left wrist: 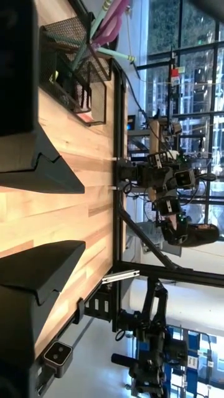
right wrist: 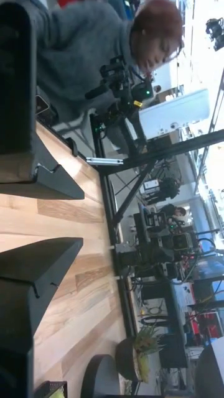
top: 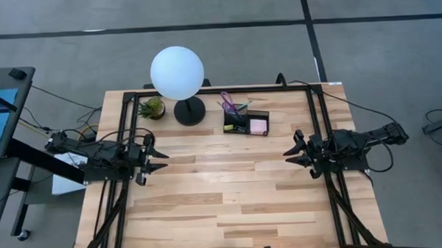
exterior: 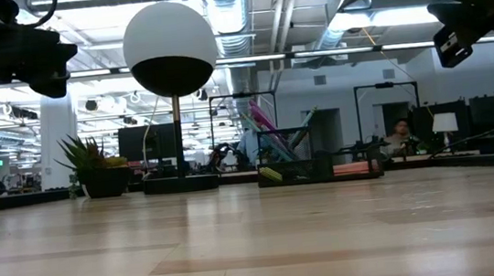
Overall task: Pick and place office supplies into organizer
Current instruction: Return to Home Position
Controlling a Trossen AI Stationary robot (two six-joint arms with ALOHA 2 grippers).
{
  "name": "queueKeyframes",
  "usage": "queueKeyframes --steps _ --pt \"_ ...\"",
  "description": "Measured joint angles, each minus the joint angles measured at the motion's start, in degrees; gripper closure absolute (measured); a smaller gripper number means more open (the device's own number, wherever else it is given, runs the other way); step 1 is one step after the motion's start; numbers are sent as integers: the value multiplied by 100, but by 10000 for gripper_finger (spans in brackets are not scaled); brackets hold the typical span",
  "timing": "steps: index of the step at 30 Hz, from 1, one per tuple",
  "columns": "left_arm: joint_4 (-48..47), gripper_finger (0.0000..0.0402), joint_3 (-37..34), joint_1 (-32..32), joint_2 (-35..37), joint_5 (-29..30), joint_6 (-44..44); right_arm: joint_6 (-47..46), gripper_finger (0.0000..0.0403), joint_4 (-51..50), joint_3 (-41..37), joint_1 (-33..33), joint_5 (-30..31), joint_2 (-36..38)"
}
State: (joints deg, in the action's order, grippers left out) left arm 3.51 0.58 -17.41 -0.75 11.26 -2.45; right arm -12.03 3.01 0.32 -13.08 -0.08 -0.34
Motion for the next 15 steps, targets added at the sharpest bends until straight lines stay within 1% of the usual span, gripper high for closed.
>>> queueKeyframes --steps 15 --pt "-4 276 -4 0 0 3 39 -2 301 -2 -2 0 2 0"
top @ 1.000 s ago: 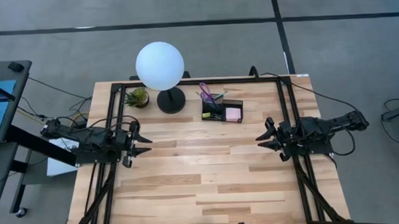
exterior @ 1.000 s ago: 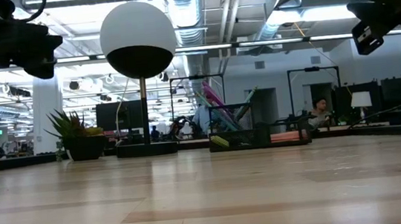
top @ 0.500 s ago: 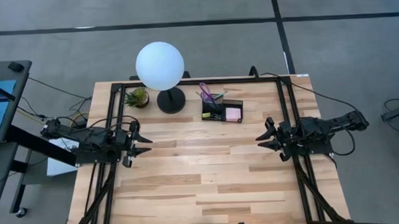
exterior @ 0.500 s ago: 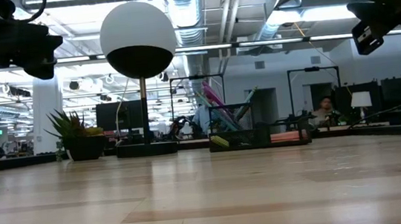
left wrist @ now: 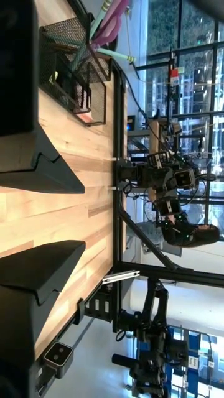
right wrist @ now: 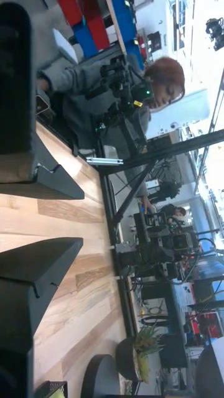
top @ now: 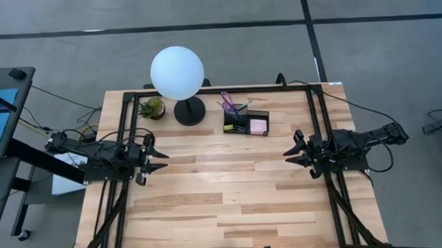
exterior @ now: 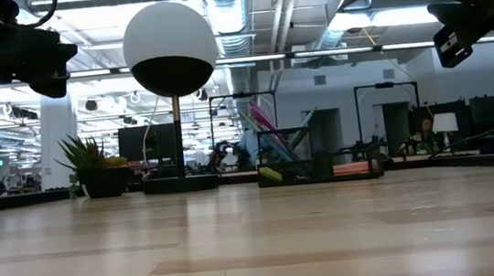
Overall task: Pick and place office supplies into organizer
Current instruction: Return to Home Position
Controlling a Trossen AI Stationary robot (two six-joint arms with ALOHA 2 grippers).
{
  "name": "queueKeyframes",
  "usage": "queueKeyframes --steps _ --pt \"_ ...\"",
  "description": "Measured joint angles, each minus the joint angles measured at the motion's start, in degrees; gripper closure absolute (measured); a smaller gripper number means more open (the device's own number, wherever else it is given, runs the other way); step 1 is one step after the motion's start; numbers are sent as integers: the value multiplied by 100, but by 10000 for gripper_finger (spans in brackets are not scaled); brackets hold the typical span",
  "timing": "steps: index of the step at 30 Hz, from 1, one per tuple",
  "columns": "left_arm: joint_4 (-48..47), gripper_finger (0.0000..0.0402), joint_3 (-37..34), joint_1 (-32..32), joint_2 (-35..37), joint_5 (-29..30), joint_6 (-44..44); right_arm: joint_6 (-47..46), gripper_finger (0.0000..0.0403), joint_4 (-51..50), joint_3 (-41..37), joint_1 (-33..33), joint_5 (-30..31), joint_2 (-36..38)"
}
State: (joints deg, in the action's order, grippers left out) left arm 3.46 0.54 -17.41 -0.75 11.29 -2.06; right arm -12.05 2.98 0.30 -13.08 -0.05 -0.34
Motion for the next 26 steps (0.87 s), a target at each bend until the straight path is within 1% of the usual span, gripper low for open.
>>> queueKeyframes --steps 26 --pt "-4 276 -2 0 0 4 4 -2 301 0 -2 0 0 0"
